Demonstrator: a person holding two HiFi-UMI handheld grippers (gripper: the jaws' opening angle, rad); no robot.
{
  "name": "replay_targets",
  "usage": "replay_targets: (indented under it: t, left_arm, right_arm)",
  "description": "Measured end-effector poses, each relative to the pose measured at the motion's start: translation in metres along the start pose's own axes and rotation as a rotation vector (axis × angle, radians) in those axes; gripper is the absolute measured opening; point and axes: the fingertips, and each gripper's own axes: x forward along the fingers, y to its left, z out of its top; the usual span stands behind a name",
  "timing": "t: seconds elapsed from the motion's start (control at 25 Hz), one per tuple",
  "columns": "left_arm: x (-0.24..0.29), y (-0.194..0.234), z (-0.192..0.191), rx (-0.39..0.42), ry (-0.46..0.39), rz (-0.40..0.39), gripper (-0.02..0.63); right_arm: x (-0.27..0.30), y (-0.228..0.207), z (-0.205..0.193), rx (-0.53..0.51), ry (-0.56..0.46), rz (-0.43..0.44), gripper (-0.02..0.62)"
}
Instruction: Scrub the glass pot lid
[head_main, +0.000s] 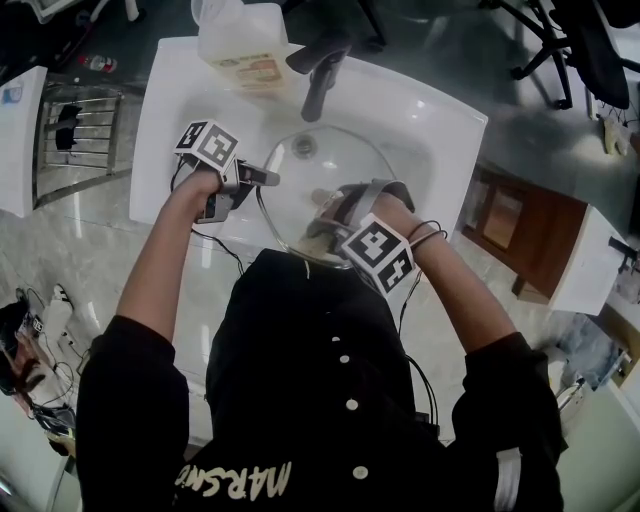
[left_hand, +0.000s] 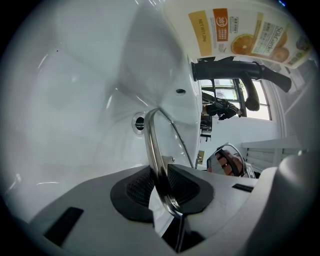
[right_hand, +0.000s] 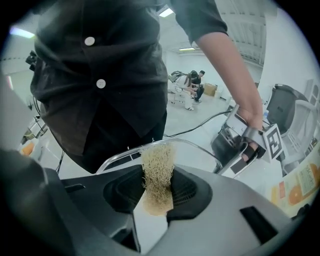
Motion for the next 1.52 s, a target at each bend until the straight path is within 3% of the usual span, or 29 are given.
replay_targets:
  t: [0.64,0.96,1.08,1.28,1.4,1.52]
  left_arm:
    - [0.001,0.0,-0.002,-0.004,0.021,0.018,0.098]
    - [0.001,0.001,-0.002,0.019,0.033,0.04,0.106]
    - [0.002,0.004,-0.003,0.066,0.041,0.081,0.115]
    - [0.004,0.011,-0.012,0.164,0.042,0.18,0.141]
    - [-0.005,0.014,-0.004,0.196,-0.029,0.199,0.153]
    - [-0.029,0.006,0.01,0.27,-0.169,0.233,0.124]
  right_arm:
    - [-0.019,0.056,-0.016,-0.021,0.029,0.157,0.141]
    - [-0.02,0.055,-0.018,-0.006,0.036,0.134,0.141]
    - [-0.022,0.045,-0.02,0.042,0.038,0.043,0.143]
    - [-0.039,0.022,-0.027,0.21,0.019,-0.219,0.144]
    - [-0.062,-0.003,-0.036,0.363,-0.012,-0.419,0.144]
    - [-0.094,-0.024,-0.039,0.523,-0.077,-0.621,0.146]
